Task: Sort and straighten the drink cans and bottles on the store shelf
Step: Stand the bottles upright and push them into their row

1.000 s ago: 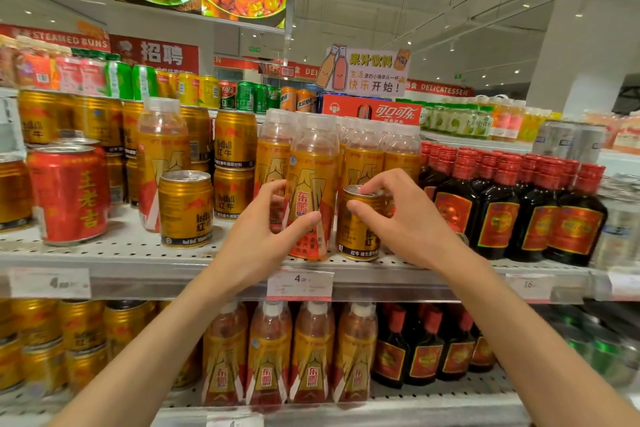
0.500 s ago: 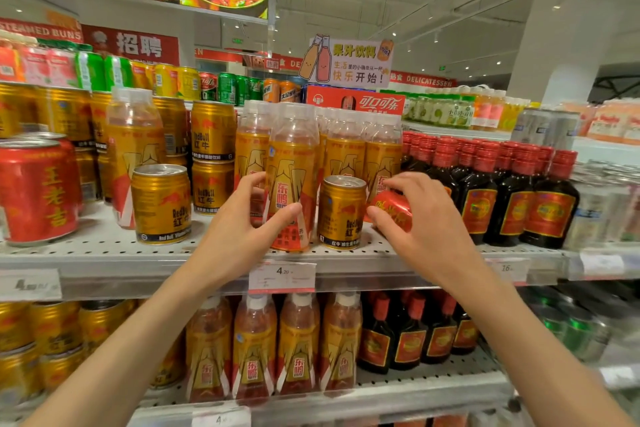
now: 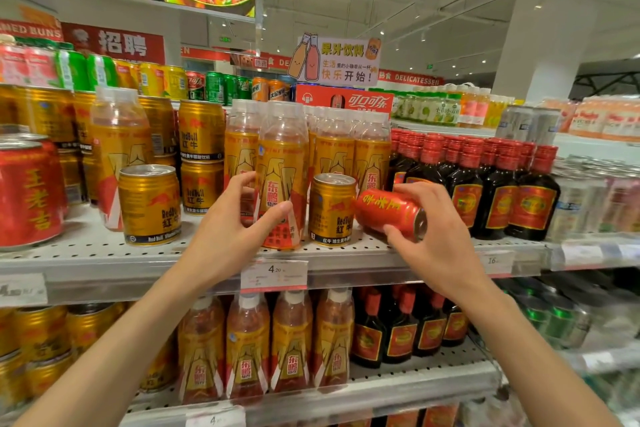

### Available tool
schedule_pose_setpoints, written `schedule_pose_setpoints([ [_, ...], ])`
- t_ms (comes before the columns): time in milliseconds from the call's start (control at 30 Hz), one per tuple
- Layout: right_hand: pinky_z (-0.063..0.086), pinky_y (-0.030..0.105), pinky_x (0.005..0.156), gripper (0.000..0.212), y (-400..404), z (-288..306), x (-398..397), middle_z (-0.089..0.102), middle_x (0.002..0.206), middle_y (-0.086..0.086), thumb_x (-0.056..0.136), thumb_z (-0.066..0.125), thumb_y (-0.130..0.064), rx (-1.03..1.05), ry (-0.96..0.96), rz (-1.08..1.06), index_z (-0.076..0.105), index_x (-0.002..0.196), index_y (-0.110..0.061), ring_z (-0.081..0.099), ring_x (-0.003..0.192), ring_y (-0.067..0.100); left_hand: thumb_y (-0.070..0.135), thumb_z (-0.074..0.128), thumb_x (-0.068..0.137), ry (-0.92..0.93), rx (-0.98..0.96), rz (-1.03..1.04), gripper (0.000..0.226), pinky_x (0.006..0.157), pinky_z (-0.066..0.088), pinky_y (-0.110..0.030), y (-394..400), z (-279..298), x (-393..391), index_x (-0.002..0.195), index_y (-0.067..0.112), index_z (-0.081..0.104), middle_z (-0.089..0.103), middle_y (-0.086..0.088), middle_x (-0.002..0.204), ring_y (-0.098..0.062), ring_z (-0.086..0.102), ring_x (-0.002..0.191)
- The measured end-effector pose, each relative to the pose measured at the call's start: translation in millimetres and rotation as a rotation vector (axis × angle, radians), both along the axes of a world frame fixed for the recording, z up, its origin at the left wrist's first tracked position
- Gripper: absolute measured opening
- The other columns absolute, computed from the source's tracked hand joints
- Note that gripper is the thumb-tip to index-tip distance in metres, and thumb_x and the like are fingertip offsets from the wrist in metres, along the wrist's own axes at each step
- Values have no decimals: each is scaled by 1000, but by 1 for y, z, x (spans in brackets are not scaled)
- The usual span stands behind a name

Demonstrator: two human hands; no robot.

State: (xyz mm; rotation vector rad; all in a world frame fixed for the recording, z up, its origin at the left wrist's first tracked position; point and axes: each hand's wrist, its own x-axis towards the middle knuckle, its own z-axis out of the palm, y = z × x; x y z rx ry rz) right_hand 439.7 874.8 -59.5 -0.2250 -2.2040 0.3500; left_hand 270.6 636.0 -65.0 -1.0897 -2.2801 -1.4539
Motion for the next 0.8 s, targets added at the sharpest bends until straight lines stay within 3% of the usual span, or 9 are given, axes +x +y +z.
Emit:
schedule_pose_setpoints([
  [67, 48, 10, 85, 60, 1, 14, 1, 46, 131, -4, 81, 80, -19, -69, 52, 37, 51, 134, -25, 50, 112, 5, 78, 54, 78, 2, -1, 1, 88, 95, 56, -46, 0, 0, 0, 151, 36, 27, 51, 12, 128, -15, 63, 112],
  [233, 38, -1, 87, 61, 2, 34, -17, 46, 128, -7, 81, 82, -30, -150, 129, 46, 50, 133, -25, 48, 109, -7, 76, 55, 79, 2, -1, 6, 88, 95, 56, -46, 1, 0, -1, 151, 35, 26, 52, 10, 131, -15, 62, 114],
  [300, 39, 3, 92, 58, 2, 34, -27, 49, 129, -9, 83, 79, -35, -161, 108, 62, 52, 133, -26, 49, 113, -3, 76, 55, 79, 2, -2, 6, 88, 95, 56, -45, 0, 0, 0, 152, 35, 26, 53, 9, 133, -15, 62, 114],
  [400, 48, 29, 104, 52, 4, 34, -40, 51, 134, -10, 90, 71, -39, -174, -21, 126, 52, 138, -31, 52, 120, 5, 75, 55, 79, -2, 2, 7, 89, 95, 56, -45, 1, 1, 0, 152, 33, 28, 52, 11, 129, -16, 62, 114],
  [467, 49, 37, 104, 53, 3, 34, -44, 49, 137, -8, 93, 67, -37, -216, -102, 166, 45, 142, -36, 53, 121, 9, 73, 56, 80, 9, 6, 15, 87, 98, 54, -43, 1, 1, 1, 152, 31, 28, 51, 13, 127, -15, 60, 116],
  [600, 38, 13, 98, 63, 2, 28, -44, 43, 145, -13, 97, 64, -34, -248, -122, 184, 31, 151, -33, 45, 126, 1, 71, 57, 82, 14, 8, 21, 87, 98, 53, -40, 2, 2, 1, 153, 30, 28, 49, 15, 125, -12, 57, 117],
  [733, 42, 25, 105, 69, 6, 35, -37, 43, 147, -12, 96, 64, -39, -251, -163, 165, 28, 154, -32, 45, 126, 2, 71, 56, 82, 24, 8, 24, 86, 98, 52, -38, 3, 1, 1, 153, 30, 29, 50, 15, 126, -12, 57, 117],
  [800, 37, 15, 99, 72, 8, 38, -32, 37, 146, -18, 96, 63, -40, -225, -201, 155, 24, 156, -35, 40, 118, -9, 72, 56, 81, 26, 11, 28, 87, 98, 52, -37, 2, 1, 0, 153, 31, 29, 49, 15, 126, -12, 57, 117],
])
